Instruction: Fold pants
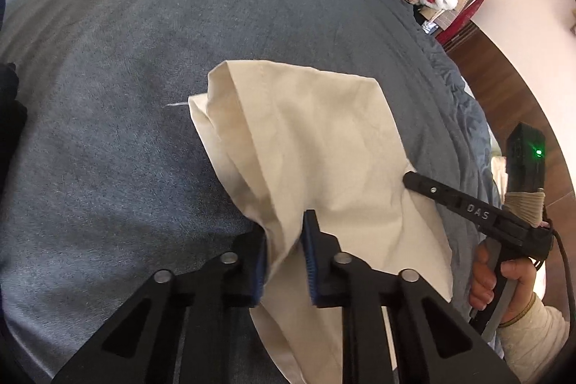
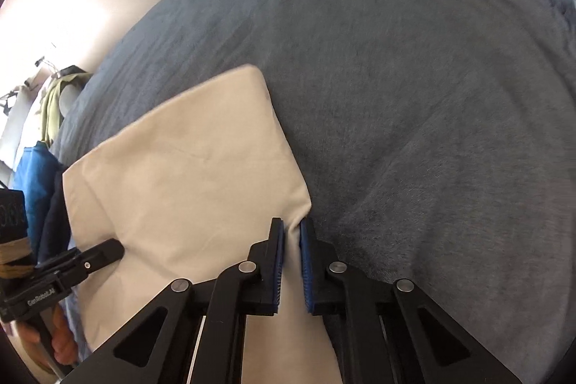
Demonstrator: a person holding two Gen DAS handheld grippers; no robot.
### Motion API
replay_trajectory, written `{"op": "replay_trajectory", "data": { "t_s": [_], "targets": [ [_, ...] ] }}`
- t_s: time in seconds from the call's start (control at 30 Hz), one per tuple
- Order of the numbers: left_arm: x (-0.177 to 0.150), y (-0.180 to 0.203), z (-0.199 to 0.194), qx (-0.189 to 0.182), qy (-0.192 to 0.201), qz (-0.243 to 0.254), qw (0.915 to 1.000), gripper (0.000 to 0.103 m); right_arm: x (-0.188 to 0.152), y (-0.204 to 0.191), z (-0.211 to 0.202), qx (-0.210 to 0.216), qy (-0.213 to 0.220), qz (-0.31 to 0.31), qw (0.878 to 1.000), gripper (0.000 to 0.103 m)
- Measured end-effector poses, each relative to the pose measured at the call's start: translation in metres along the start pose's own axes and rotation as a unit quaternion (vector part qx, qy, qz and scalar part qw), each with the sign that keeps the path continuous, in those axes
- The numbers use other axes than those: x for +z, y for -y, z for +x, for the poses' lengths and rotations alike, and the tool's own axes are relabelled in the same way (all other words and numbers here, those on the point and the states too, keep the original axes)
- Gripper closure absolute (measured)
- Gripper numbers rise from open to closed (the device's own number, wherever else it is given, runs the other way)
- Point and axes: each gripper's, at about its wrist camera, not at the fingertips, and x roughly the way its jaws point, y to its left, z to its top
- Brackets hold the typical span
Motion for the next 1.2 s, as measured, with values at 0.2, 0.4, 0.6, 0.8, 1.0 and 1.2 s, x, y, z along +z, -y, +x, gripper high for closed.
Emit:
{"op": "replay_trajectory", "data": {
  "t_s": [0.2, 0.4, 0.6, 0.8, 1.0, 1.2],
  "targets": [
    [-0.002, -0.015, 0.002, 0.004, -0.003, -0.040, 0.9992, 0.071, 0.003, -0.014, -0.027, -0.025, 0.029, -0.005, 0.999, 0.095],
    [-0.006, -0.017, 0.002, 0.025, 0.004, -0.047, 0.9986, 0.056, 0.002, -0.010, -0.016, -0.030, 0.016, 0.001, 0.999, 0.095],
    [-0.001, -0.022, 0.018, 0.009, -0.003, -0.054, 0.9985, 0.058, 0.001, -0.002, -0.005, -0.028, 0.007, 0.012, 1.000, 0.095],
    [0.011, -0.023, 0.028, -0.028, -0.024, -0.067, 0.9970, 0.074, -0.001, -0.004, 0.005, -0.037, 0.005, 0.023, 0.999, 0.095],
    [0.013, -0.008, 0.000, -0.026, -0.003, -0.039, 0.9989, 0.087, -0.003, -0.005, -0.015, -0.044, 0.029, 0.034, 0.998, 0.095],
    [0.018, 0.008, -0.027, -0.044, 0.018, -0.016, 0.9988, 0.092, -0.003, -0.013, -0.054, -0.047, 0.068, 0.046, 0.996, 0.095]
  ]
}}
